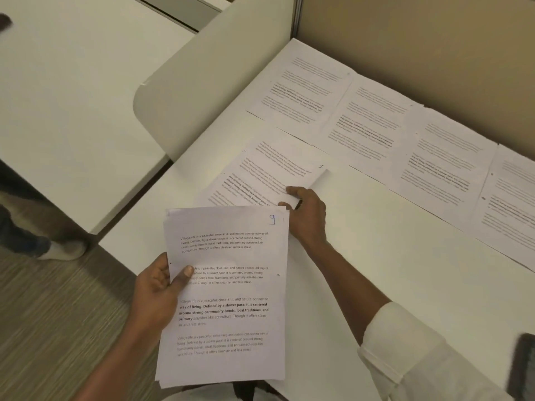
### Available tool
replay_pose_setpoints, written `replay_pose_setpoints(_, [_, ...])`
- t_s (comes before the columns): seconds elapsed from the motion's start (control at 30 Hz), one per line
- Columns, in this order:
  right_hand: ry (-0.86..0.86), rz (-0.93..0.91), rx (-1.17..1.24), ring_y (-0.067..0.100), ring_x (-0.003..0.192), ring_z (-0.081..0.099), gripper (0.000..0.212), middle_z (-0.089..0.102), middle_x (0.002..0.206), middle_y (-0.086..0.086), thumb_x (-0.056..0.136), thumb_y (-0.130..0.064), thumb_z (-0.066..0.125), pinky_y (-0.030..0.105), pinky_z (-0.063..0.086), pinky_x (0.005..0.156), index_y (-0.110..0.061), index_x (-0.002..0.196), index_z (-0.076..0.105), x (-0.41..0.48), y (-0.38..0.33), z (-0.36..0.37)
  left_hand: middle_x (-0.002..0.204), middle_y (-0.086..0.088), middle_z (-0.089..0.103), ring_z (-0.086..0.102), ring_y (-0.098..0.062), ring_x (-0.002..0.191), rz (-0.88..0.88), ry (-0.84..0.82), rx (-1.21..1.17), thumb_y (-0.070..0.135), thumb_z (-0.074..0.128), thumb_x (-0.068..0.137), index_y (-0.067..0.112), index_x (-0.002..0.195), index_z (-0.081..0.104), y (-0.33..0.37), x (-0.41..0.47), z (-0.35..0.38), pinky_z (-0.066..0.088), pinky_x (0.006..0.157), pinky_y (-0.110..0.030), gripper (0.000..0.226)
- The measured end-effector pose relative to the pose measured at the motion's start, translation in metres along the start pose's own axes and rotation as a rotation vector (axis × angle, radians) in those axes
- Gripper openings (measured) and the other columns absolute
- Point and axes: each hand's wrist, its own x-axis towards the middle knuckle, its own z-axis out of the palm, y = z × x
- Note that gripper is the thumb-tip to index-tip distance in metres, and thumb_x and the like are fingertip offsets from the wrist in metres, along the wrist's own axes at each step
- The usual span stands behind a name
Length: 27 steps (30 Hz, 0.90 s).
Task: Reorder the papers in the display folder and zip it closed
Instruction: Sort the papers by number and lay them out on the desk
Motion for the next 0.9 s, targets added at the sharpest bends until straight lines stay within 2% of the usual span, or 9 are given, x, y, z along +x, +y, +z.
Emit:
replay_pose_setpoints(0.1, [-0.047, -0.007, -0.032, 0.016, 0.112, 0.069, 0.042, 0.069, 0.127, -0.010, 0.085, -0.022, 0.076, 0.043, 0.053, 0.103, -0.031, 0.125, 0.068, 0.005, -0.010, 0.010, 0.111, -0.006, 0.081, 0.079, -0.031, 0.098, -0.015, -0.016, -0.007, 0.007, 0.071, 0.097, 0.016, 0.123, 0.073, 0.004, 0.009, -0.009, 0.063, 0.088, -0.057, 0.028])
replay_pose_setpoints(0.17, [-0.074, 0.002, -0.005, 0.017, 0.109, 0.072, 0.042, 0.068, 0.126, -0.014, 0.080, -0.025, 0.071, 0.046, 0.055, 0.101, -0.035, 0.121, 0.064, 0.010, -0.014, 0.015, 0.110, -0.007, 0.081, 0.079, -0.032, 0.097, -0.029, -0.022, -0.005, 0.008, 0.072, 0.097, 0.017, 0.122, 0.074, 0.004, 0.014, -0.014, 0.062, 0.088, -0.058, 0.027])
replay_pose_setpoints(0.27, [-0.089, -0.029, -0.032, 0.022, 0.106, 0.071, 0.039, 0.068, 0.130, -0.007, 0.087, -0.015, 0.073, 0.043, 0.054, 0.099, -0.024, 0.124, 0.062, 0.017, -0.020, 0.019, 0.109, -0.007, 0.081, 0.080, -0.031, 0.095, -0.040, -0.030, 0.017, 0.009, 0.072, 0.097, 0.018, 0.121, 0.074, 0.003, 0.021, -0.017, 0.062, 0.087, -0.059, 0.026])
replay_pose_setpoints(0.37, [-0.081, -0.058, -0.085, 0.023, 0.108, 0.065, 0.045, 0.066, 0.133, -0.003, 0.088, -0.016, 0.080, 0.041, 0.052, 0.097, -0.017, 0.128, 0.060, 0.027, -0.025, 0.020, 0.109, -0.005, 0.081, 0.080, -0.030, 0.095, -0.042, -0.049, 0.032, 0.009, 0.071, 0.098, 0.019, 0.122, 0.073, 0.003, 0.023, -0.015, 0.063, 0.086, -0.058, 0.027])
replay_pose_setpoints(0.53, [-0.103, -0.069, -0.134, 0.023, 0.118, 0.061, 0.054, 0.065, 0.136, -0.002, 0.085, -0.019, 0.084, 0.035, 0.046, 0.096, -0.016, 0.131, 0.056, 0.038, -0.029, 0.024, 0.110, -0.005, 0.081, 0.080, -0.031, 0.095, -0.049, -0.071, 0.028, 0.010, 0.071, 0.098, 0.019, 0.123, 0.073, 0.003, 0.023, -0.008, 0.063, 0.085, -0.057, 0.027])
replay_pose_setpoints(0.67, [-0.131, -0.097, -0.123, 0.025, 0.112, 0.062, 0.059, 0.064, 0.137, -0.002, 0.083, -0.024, 0.086, 0.038, 0.049, 0.095, -0.019, 0.132, 0.054, 0.042, -0.033, 0.025, 0.110, -0.004, 0.081, 0.080, -0.030, 0.095, -0.056, -0.085, 0.035, 0.011, 0.071, 0.098, 0.020, 0.123, 0.073, 0.006, 0.023, -0.003, 0.063, 0.086, -0.059, 0.027])
replay_pose_setpoints(0.73, [-0.128, -0.087, -0.084, 0.025, 0.104, 0.063, 0.060, 0.066, 0.128, -0.002, 0.084, -0.032, 0.086, 0.039, 0.050, 0.094, -0.020, 0.133, 0.054, 0.042, -0.033, 0.024, 0.109, -0.004, 0.082, 0.080, -0.031, 0.094, -0.057, -0.088, 0.033, 0.011, 0.071, 0.098, 0.020, 0.123, 0.072, 0.008, 0.024, -0.001, 0.063, 0.085, -0.061, 0.026])
replay_pose_setpoints(0.83, [-0.071, -0.077, -0.009, 0.019, 0.082, 0.064, 0.054, 0.067, 0.091, -0.002, 0.088, -0.045, 0.081, 0.035, 0.051, 0.083, -0.027, 0.131, 0.054, 0.035, -0.025, 0.016, 0.109, -0.005, 0.082, 0.080, -0.031, 0.094, -0.048, -0.089, 0.023, 0.009, 0.070, 0.099, 0.020, 0.123, 0.072, 0.011, 0.023, 0.002, 0.063, 0.086, -0.060, 0.027])
replay_pose_setpoints(0.9, [0.013, -0.032, 0.053, 0.012, 0.084, 0.067, 0.048, 0.068, 0.091, -0.001, 0.091, -0.049, 0.077, 0.032, 0.051, 0.081, -0.032, 0.130, 0.055, 0.025, -0.014, 0.007, 0.110, -0.006, 0.081, 0.079, -0.033, 0.096, -0.055, -0.093, 0.004, 0.008, 0.070, 0.099, 0.019, 0.125, 0.072, 0.012, 0.024, 0.005, 0.062, 0.087, -0.060, 0.028])
